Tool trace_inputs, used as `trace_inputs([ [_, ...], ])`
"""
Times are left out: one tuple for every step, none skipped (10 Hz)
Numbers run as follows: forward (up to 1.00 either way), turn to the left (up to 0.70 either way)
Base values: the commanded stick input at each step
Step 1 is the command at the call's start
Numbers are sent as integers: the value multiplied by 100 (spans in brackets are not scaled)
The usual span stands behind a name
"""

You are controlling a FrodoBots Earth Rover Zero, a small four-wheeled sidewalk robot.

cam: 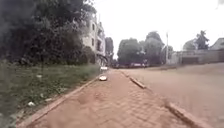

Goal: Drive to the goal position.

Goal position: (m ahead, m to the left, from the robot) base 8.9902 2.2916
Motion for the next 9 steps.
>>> trace_inputs([
  [70,0],
  [70,0],
  [70,0],
  [70,0],
  [70,0],
  [70,0],
  [70,-30],
  [70,-29],
  [70,-3],
])
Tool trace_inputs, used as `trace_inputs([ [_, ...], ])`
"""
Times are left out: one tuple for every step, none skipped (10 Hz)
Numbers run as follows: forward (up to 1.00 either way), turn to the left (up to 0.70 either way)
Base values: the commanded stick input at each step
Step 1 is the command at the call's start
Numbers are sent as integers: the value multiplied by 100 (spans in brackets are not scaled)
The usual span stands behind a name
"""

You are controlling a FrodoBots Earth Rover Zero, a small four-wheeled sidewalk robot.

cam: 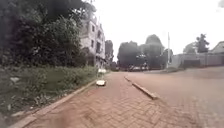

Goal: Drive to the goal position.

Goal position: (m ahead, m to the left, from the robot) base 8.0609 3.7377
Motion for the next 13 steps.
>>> trace_inputs([
  [70,0],
  [70,0],
  [70,0],
  [70,0],
  [70,0],
  [70,0],
  [70,0],
  [70,0],
  [70,0],
  [70,0],
  [70,0],
  [70,1],
  [70,3],
])
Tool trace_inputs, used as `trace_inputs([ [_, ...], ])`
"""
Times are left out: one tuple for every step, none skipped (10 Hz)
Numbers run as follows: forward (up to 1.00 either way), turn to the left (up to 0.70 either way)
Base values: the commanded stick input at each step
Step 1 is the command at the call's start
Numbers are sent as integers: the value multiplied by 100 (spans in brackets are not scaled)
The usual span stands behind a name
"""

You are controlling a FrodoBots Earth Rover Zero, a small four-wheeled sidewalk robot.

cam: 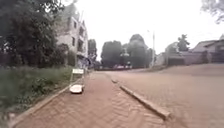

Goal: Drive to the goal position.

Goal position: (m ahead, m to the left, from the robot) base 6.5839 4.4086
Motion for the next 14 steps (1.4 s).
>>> trace_inputs([
  [70,13],
  [70,35],
  [70,32],
  [70,14],
  [70,0],
  [70,0],
  [70,0],
  [70,0],
  [70,0],
  [70,0],
  [70,0],
  [70,0],
  [70,0],
  [70,1],
])
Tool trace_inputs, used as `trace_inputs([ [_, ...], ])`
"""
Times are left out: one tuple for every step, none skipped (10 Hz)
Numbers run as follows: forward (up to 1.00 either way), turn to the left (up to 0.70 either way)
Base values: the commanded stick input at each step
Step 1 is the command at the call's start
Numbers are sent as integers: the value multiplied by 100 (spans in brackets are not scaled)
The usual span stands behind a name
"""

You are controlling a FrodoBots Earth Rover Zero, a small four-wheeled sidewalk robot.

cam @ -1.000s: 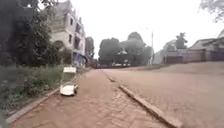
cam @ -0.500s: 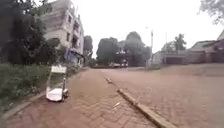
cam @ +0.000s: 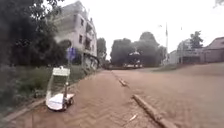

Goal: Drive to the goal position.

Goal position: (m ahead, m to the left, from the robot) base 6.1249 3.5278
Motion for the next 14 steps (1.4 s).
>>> trace_inputs([
  [70,2],
  [70,2],
  [70,2],
  [70,2],
  [70,2],
  [70,3],
  [70,3],
  [70,3],
  [70,13],
  [70,29],
  [70,35],
  [70,35],
  [70,15],
  [70,4],
])
